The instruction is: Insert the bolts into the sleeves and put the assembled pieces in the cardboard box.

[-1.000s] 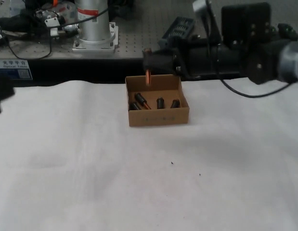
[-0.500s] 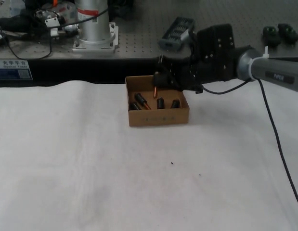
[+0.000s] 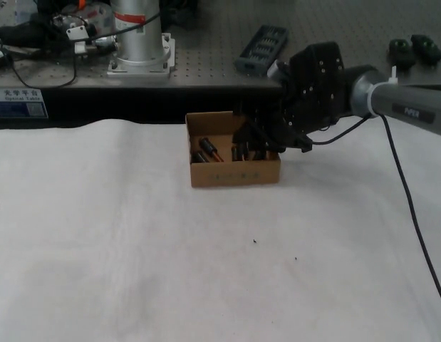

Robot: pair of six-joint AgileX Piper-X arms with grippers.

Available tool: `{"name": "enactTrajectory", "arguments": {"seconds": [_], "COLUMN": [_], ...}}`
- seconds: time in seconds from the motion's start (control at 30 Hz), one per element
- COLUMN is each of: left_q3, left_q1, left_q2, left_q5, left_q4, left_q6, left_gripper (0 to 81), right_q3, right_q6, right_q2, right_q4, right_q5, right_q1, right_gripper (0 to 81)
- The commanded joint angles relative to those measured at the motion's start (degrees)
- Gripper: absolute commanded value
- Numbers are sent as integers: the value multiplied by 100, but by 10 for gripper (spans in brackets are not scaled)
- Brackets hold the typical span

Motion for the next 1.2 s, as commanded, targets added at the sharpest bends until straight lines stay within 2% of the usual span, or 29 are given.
{"name": "enactTrajectory", "arguments": {"seconds": [0.0, 0.2, 0.37, 0.5, 0.63, 0.7, 0.77, 0.8, 0.9, 1.0, 1.17], "left_q3": [-20, -20, -20, -20, -20, -20, 28, 76, 408, 913, 1710], "left_q1": [17, 17, 17, 17, 17, 17, 17, 17, 17, 17, 17], "left_q2": [-42, -42, -42, -42, -20, 61, 151, 179, 203, 203, 203], "left_q5": [5, -22, -362, -617, -637, -637, -637, -637, -637, -637, -464], "left_q4": [-25, -25, -25, -25, -25, -25, -4, -5, 31, 28, -29], "left_q6": [47, 132, 515, 830, 1238, 1322, 1320, 1320, 1160, 665, 454], "left_gripper": [491, 491, 491, 491, 491, 491, 491, 491, 491, 472, 364], "right_q3": [-85, -85, -85, -85, -85, -67, 4, 58, 283, 726, 1906], "right_q6": [-51, -51, -51, -483, -1200, -1772, -2140, -2178, -2175, -2175, -2175], "right_q2": [-89, -265, -658, -1105, -1583, -1802, -1993, -2097, -2455, -3013, -4153], "right_q4": [44, 65, 389, 1240, 2789, 3843, 4575, 4882, 5354, 5365, 5166], "right_q5": [-43, -77, -183, -183, -113, 339, 1176, 1703, 2684, 3059, 3440], "right_q1": [-30, -30, -30, -30, -30, -30, 3, 26, 109, 243, 563], "right_gripper": [343, 337, 337, 337, 337, 337, 336, 330, 298, 263, 249]}}
